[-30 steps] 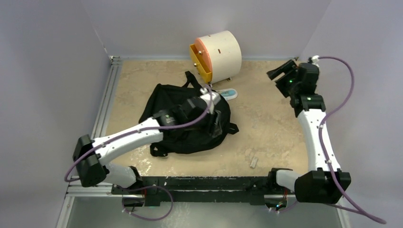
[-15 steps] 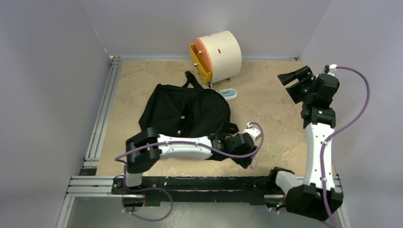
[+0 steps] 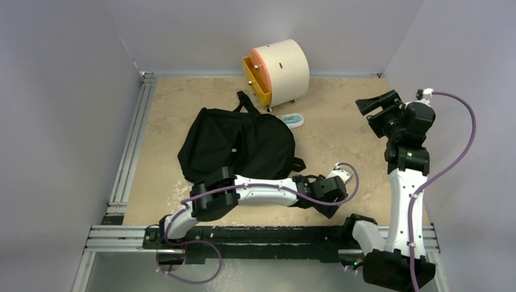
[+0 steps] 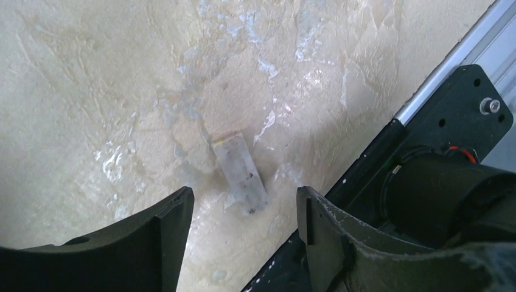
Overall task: Pack the student bag
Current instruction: Pick up the stationery from the center of the board.
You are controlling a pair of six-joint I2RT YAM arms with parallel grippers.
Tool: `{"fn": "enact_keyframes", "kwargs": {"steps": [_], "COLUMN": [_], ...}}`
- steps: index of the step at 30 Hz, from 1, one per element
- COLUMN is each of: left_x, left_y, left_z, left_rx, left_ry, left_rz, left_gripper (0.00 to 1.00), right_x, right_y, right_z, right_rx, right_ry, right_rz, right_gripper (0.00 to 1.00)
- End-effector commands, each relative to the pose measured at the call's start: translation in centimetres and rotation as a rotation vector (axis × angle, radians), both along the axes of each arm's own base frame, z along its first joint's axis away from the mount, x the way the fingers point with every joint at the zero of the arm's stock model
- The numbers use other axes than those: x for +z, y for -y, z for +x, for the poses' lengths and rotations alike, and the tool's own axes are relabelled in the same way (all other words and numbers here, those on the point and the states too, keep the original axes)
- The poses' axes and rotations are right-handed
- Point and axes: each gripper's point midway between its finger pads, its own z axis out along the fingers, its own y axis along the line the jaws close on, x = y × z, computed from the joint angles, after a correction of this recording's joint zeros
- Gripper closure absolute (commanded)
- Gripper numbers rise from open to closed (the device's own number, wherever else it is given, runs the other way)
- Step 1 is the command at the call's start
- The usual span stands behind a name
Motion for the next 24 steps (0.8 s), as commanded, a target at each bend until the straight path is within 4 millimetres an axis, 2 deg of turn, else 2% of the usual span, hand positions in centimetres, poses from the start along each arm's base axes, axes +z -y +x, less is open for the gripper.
{"fn": "enact_keyframes", "kwargs": {"steps": [1,10,15,24], "left_x": [0.0,-2.5,-3.7,-3.9], "left_y": [0.8,0.5,0.2,-1.6], "left_z": [0.1,-0.4,-0.9,-1.1], "left_rx": [-0.002,-0.011,-0.022,0.001], "left_ry": [0.031,0.062,0.052,0.027], "left_rz": [0.029,0.142,0.178,0.212], "left_gripper": [0.38,0.42,0.55,0.75], "right_x": [0.2,-0.5,-0.9,-1.2], "right_y": [-0.5,-0.8,-1.0,-1.2], "right_z": [-0.2,-0.2,0.0,0.0], "right_rx": [0.029,0.053,0.07,0.076], "right_ry": [0.023,0.014,0.013,0.019], "right_rz": [-0.008,-0.006,0.0,0.011], "right_gripper": [0.24,0.24,0.25,0.25]}}
